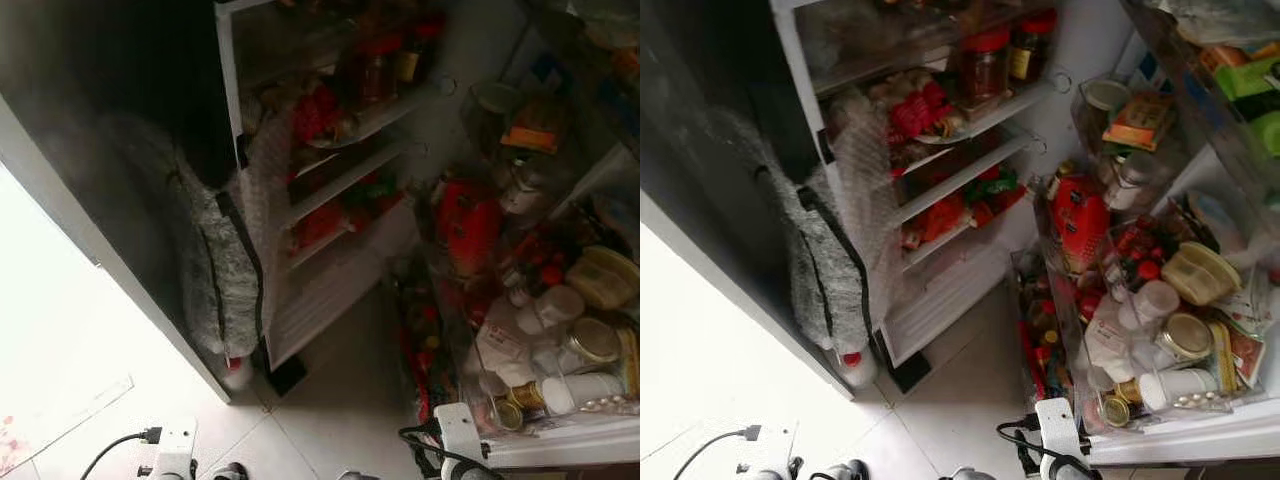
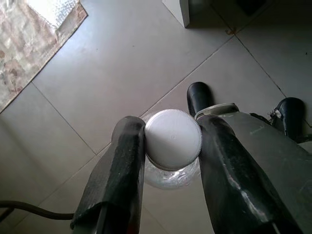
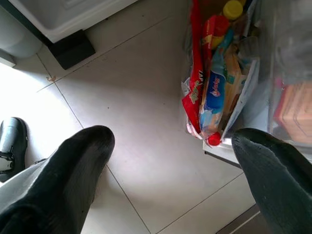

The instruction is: Restocking fridge

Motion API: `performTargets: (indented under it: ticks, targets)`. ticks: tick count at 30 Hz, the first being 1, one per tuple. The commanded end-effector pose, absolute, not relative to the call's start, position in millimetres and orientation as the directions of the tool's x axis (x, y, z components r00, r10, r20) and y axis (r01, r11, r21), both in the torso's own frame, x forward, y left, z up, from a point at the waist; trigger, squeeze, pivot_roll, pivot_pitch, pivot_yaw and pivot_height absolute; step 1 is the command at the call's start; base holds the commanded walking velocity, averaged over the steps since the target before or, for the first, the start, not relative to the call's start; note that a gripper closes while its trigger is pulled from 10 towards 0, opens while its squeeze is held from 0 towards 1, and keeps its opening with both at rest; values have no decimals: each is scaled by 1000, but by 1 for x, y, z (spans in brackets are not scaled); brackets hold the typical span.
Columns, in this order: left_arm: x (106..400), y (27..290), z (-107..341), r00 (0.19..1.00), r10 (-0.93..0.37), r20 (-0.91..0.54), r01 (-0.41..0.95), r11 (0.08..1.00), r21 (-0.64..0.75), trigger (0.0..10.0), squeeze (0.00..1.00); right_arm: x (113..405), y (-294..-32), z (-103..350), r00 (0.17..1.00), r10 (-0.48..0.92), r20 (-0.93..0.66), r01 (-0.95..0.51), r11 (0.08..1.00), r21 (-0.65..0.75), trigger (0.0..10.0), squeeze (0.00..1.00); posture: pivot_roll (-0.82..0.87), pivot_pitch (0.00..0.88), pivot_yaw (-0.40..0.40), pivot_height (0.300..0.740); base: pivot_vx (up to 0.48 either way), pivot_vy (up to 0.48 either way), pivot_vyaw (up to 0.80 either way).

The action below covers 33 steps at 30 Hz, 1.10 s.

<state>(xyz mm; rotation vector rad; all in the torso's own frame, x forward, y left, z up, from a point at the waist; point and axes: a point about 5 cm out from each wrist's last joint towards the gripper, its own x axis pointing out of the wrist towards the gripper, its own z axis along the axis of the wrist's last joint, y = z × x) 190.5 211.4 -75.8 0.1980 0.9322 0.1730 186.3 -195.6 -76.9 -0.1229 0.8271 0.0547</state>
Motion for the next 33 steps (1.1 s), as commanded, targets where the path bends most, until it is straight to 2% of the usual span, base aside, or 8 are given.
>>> performTargets:
  ticks: [1,17,33]
  targets:
    - [178,214,-82,545,239,-803,-61,967,246,10000,0,183,-203,-78,673,-49,-738,-34,995,-98,10000,0,-130,201,-87,740,0,0,0]
    - [179,223,-79,557,245,-794,-44,963,266,10000,0,202,-205,-64,759,-118,-640,63,992,-107,10000,0,-117,186,-42,740,0,0,0]
    - [177,223,-80,560,235,-795,-32,964,262,10000,0,208,-218,-58,773,-169,-612,76,981,-176,10000,0,-118,172,-43,740,0,0,0]
